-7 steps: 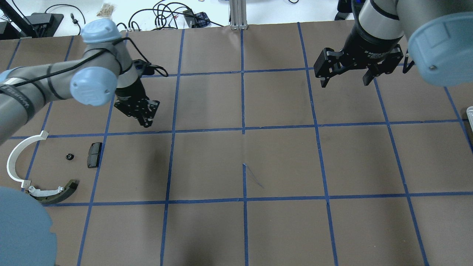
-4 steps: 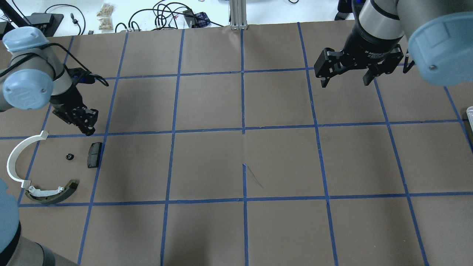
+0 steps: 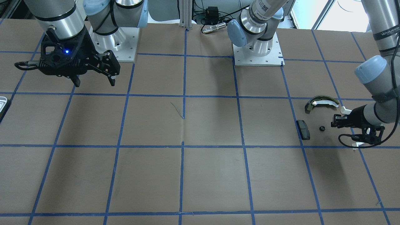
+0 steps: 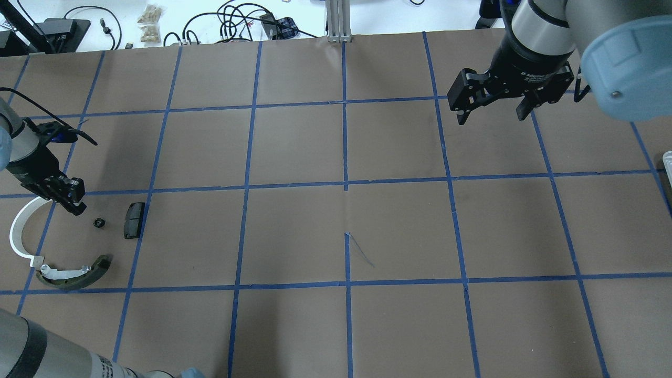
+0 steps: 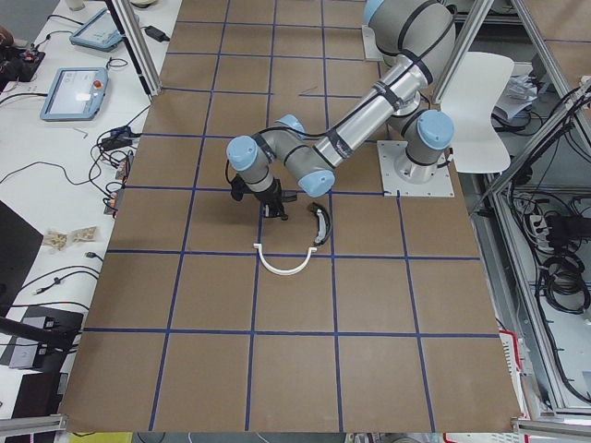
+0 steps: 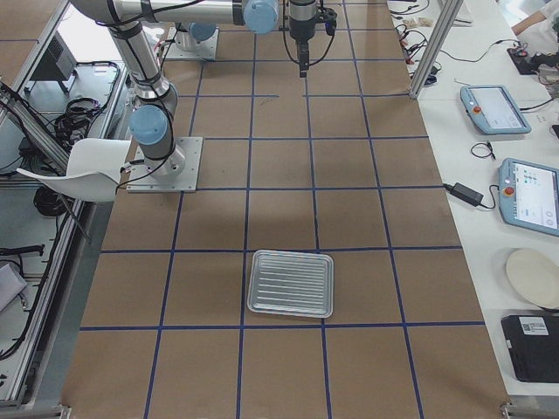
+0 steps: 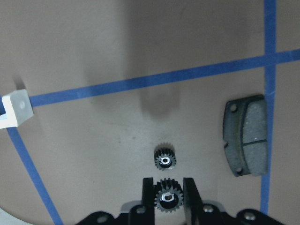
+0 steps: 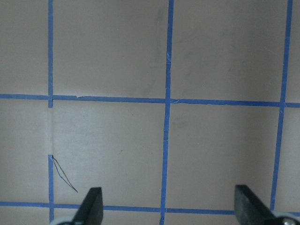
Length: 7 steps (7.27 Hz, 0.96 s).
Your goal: Place bearing gear from tray to pile
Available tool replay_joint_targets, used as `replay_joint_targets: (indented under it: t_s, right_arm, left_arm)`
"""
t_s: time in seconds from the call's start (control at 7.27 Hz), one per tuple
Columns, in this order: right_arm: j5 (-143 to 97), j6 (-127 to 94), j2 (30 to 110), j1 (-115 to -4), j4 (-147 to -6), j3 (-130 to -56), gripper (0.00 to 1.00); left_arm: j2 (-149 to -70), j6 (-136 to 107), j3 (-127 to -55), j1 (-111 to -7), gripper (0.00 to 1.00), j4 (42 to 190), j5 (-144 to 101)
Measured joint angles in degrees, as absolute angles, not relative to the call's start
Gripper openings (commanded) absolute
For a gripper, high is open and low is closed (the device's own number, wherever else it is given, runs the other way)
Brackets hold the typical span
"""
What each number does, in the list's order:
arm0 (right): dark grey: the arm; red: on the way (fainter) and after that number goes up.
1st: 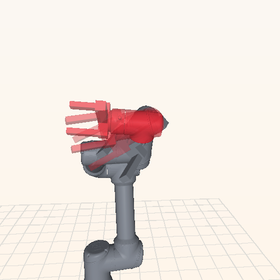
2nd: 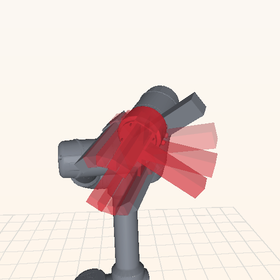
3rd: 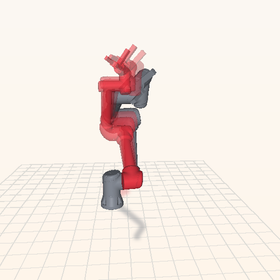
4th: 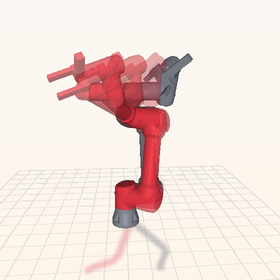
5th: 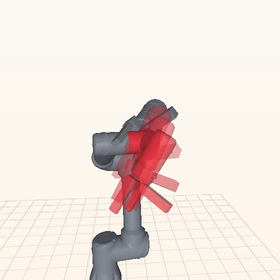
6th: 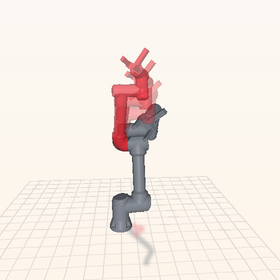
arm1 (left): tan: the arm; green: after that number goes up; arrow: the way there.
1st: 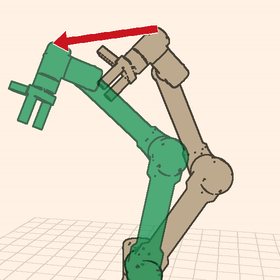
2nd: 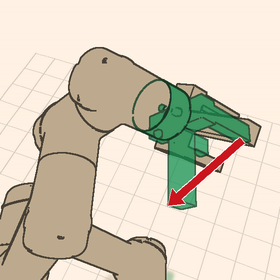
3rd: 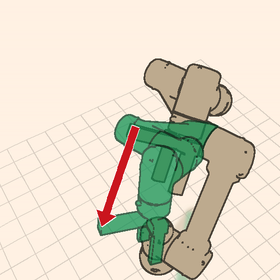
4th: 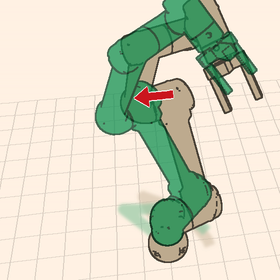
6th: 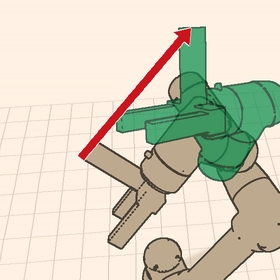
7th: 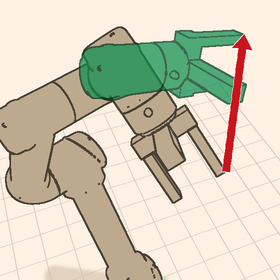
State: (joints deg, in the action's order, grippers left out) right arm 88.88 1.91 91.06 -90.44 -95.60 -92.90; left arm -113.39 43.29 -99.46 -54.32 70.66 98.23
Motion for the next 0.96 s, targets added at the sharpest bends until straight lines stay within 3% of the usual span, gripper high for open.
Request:
replay_joint_targets:
  t_s: [0.96]
  right_arm:
    - [88.9,2.0,91.1,-90.3,-95.5,-92.9,1.00]
  left_arm:
    - [-116.4,44.6,-99.7,-53.5,0.00,69.2,95.7]
